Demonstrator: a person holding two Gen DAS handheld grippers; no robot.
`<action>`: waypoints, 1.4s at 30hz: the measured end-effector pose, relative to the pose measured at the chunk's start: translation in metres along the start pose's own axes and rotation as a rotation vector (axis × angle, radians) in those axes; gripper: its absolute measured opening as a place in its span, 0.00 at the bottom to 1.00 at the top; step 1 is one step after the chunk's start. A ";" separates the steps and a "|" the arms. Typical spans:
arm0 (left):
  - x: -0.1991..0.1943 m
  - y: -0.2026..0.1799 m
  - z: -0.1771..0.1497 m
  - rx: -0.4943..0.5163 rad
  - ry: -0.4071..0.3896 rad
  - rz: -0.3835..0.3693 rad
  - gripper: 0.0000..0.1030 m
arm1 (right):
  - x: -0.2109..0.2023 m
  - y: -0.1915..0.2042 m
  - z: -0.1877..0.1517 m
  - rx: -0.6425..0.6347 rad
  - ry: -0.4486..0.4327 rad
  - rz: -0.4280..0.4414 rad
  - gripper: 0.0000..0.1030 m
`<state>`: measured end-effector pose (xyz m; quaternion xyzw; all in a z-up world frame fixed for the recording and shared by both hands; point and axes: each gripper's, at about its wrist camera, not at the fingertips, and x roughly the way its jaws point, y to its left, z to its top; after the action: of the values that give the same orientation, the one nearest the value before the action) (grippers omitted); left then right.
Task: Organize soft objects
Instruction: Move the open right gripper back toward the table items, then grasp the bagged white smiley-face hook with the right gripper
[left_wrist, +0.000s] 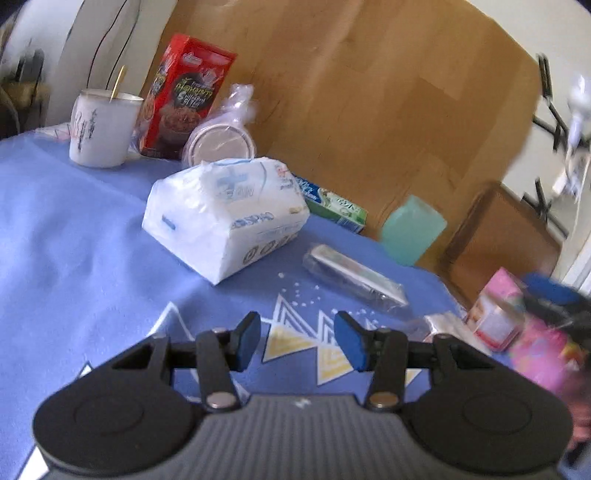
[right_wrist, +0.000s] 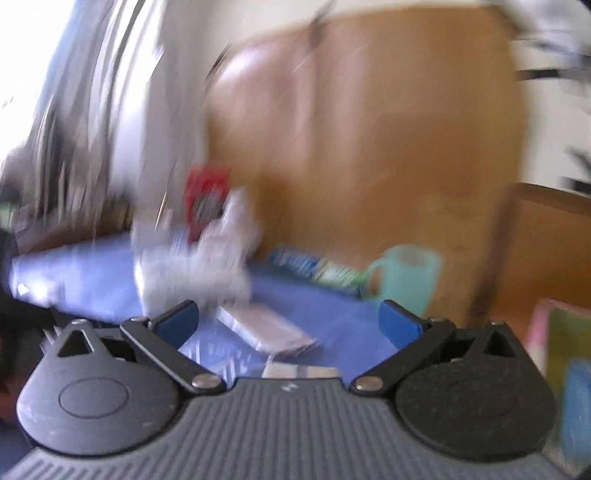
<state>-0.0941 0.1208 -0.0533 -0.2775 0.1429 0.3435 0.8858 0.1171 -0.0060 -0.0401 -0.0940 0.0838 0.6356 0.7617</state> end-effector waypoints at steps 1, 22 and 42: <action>-0.004 0.002 0.000 -0.006 -0.029 -0.008 0.46 | 0.021 0.007 0.004 -0.062 0.062 0.024 1.00; -0.024 0.022 -0.002 -0.136 -0.165 -0.074 0.51 | 0.107 -0.001 0.037 0.327 0.416 0.350 0.19; -0.020 0.002 -0.018 -0.205 0.136 -0.237 0.53 | -0.055 0.048 -0.063 0.297 0.212 0.178 0.74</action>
<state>-0.1114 0.1012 -0.0593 -0.4039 0.1330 0.2298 0.8755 0.0595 -0.0655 -0.0890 -0.0392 0.2644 0.6675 0.6950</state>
